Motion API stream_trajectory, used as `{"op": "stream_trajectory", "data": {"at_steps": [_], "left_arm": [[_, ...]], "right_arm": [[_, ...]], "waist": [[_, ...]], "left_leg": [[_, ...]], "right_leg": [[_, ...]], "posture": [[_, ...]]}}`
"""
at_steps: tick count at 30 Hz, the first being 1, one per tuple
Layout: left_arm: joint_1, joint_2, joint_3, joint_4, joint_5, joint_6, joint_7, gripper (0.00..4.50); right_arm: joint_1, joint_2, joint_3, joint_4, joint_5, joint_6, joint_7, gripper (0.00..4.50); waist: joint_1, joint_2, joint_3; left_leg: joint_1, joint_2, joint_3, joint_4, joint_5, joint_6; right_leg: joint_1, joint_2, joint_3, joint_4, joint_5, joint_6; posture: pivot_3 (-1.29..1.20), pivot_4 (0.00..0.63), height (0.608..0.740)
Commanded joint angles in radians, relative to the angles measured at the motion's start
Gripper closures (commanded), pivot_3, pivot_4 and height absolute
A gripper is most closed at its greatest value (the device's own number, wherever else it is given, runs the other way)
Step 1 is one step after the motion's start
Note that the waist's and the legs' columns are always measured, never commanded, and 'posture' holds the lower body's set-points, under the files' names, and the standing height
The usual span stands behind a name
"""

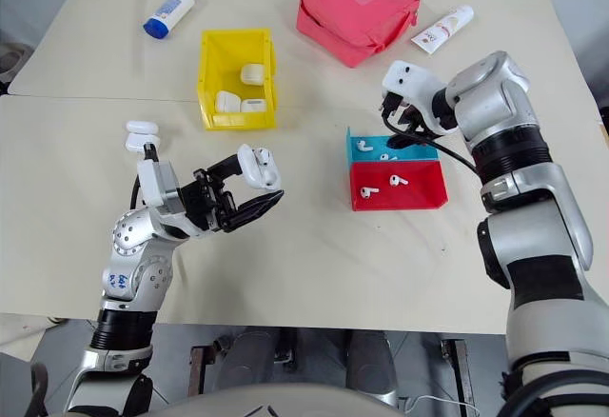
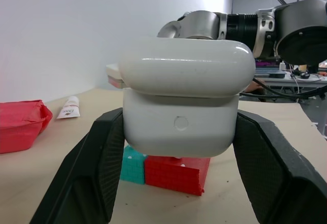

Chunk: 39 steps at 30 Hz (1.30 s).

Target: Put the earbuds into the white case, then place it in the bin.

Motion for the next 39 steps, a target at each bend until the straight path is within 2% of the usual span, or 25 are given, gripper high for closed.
{"op": "stream_trajectory", "data": {"at_steps": [1, 14, 39], "left_arm": [[0.012, -0.002, -0.007, -0.062, -0.003, -0.016, 0.003, 1.71], [0.035, -0.001, -0.015, -0.091, -0.001, -0.012, 0.019, 1.71], [0.045, 0.004, -0.016, -0.101, 0.001, -0.013, 0.035, 1.71]], "right_arm": [[-0.038, 0.008, -0.009, 0.039, -0.018, -0.03, -0.005, 1.69], [-0.062, 0.034, -0.003, 0.145, -0.069, -0.116, -0.004, 1.69], [-0.081, 0.085, -0.028, 0.234, -0.064, -0.182, -0.046, 1.69]], "waist": [[0.0, 0.0, 0.0], [-0.012, 0.0, 0.0], [-0.021, 0.001, 0.0]], "left_leg": [[0.0, 0.0, 0.0, 0.0, 0.0, 0.0], [0.0, 0.0, 0.0, 0.0, 0.0, 0.0], [0.0, 0.0, 0.0, -0.001, 0.0, -0.001]], "right_leg": [[0.0, 0.0, 0.0, 0.0, 0.0, 0.0], [0.0, 0.0, 0.0, 0.0, 0.0, 0.0], [0.0, 0.0, 0.0, 0.0, 0.0, 0.0]], "posture": [[0.0, 0.15, 0.74], [0.0, 0.15, 0.74], [0.0, 0.15, 0.74]]}}
